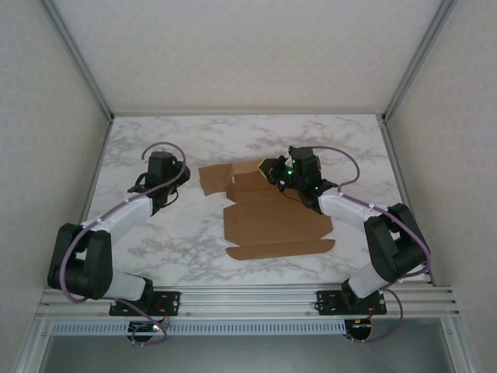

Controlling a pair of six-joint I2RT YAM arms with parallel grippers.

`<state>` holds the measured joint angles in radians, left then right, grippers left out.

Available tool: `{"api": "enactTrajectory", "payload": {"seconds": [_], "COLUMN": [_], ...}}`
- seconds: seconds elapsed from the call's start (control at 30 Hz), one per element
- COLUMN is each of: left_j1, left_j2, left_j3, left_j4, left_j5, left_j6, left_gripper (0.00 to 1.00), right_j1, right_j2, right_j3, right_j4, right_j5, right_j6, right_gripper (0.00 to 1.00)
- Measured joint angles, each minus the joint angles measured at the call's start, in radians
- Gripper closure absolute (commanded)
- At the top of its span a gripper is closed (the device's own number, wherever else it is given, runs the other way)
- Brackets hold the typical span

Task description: Fold the paper box

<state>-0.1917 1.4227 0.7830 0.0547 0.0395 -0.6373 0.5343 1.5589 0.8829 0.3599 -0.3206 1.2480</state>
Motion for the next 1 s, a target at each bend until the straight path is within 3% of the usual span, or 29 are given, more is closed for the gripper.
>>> {"api": "enactTrajectory", "payload": {"seconds": [0.23,0.47,0.7,1.0], "left_j1": [-0.010,-0.020,-0.036,-0.061], "left_j2": [-0.014,-0.159,-0.145,-0.057], "left_j3": [0.000,0.035,0.072,0.082], "left_j4": [0.016,-0.031,-0.087,-0.103], "left_j5": [0.085,0.183,0.269,0.354], "left_j6": [0.093,0.329,0.449,0.555], "left_gripper": [0.56,0.54,0.40,0.43], "right_j1": [-0.008,-0.014,-0.019,-0.023], "right_j2": [0.011,0.031,0.041,0.048], "right_j3": [0.012,0.047,0.067,0.075], "right_j4": [-0.006,-0.039,-0.059,-0.065], "right_j5": [-0.016,-0.042,-0.070,-0.078], "right_j6": [-0.007,-0.060,-0.089,-0.101], "right_gripper": [0.95,0.95,0.95,0.95]}}
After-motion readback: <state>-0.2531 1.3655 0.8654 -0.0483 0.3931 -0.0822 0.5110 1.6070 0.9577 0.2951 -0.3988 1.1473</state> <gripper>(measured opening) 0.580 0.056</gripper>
